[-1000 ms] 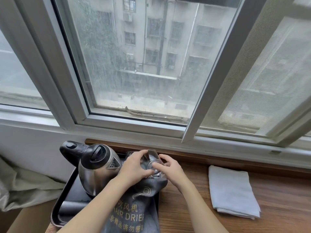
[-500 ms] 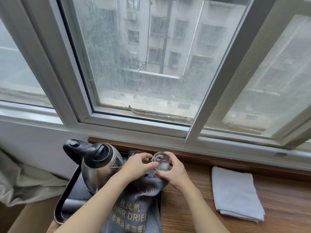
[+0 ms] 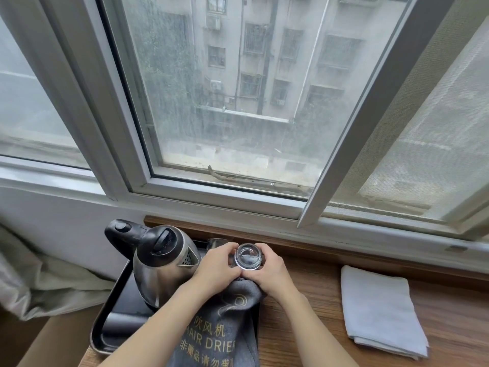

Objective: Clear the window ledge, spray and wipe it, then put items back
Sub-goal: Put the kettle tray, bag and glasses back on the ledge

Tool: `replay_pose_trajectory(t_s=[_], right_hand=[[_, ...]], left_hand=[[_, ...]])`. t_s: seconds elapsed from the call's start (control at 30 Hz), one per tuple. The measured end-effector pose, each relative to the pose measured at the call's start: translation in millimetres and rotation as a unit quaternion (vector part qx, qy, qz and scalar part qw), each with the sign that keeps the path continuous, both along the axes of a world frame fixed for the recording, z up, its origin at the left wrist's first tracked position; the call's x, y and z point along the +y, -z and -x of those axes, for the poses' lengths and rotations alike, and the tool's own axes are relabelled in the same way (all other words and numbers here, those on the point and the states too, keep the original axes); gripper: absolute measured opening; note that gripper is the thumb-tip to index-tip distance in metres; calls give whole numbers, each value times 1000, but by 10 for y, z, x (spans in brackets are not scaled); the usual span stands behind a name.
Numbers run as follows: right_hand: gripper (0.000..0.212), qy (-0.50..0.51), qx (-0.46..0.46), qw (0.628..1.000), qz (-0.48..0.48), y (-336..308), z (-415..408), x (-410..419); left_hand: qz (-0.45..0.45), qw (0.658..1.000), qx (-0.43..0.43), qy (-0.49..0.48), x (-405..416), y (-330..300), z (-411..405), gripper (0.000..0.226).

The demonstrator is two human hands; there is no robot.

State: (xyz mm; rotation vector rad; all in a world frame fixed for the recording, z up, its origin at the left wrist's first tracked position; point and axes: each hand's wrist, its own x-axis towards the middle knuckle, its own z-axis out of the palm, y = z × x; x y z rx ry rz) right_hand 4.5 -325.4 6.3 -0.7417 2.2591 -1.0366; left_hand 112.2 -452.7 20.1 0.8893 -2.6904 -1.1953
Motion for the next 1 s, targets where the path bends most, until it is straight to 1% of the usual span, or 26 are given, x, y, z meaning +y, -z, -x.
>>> replay_pose_trajectory(t_s=[0.13,0.27,0.5,0.6,0.67,0.7,0.73,0.77,0.87,1.0], right_hand=[[47,-2,-5,1000,-14,11,-11,-1],[48,-4,-11,1000,-23,14,-13,-2],[57,-16,-16,998,-62,-76,-31,-57],[63,-25,-22,996,-88,-114,-27,-86],[70,-25,-26,994,-104,-154,-39,-106],[77,-22,-23,994,-106,-176,-49,-123],[82,-16,-13,995,-102,-207,-64,-149],[83,-10,0,996,-91,-252,-89,-182],[78,-6,55,996,-67,-361,-175,-325],[74,-25,104,985,-137,-401,-278,-513]], left_hand=[[-5,1000,-9,-14,11,63,-11,63],[-14,999,12,-29,42,80,-40,72],[8,993,97,-73,170,113,-213,64],[4,990,111,-87,193,77,-282,62],[-7,990,107,-89,215,45,-329,63],[-10,991,102,-89,227,37,-358,64],[-11,992,95,-87,239,34,-390,65],[-11,993,86,-83,255,34,-425,67],[-17,996,40,-74,294,46,-522,73],[-19,996,-17,-81,286,43,-600,77]])
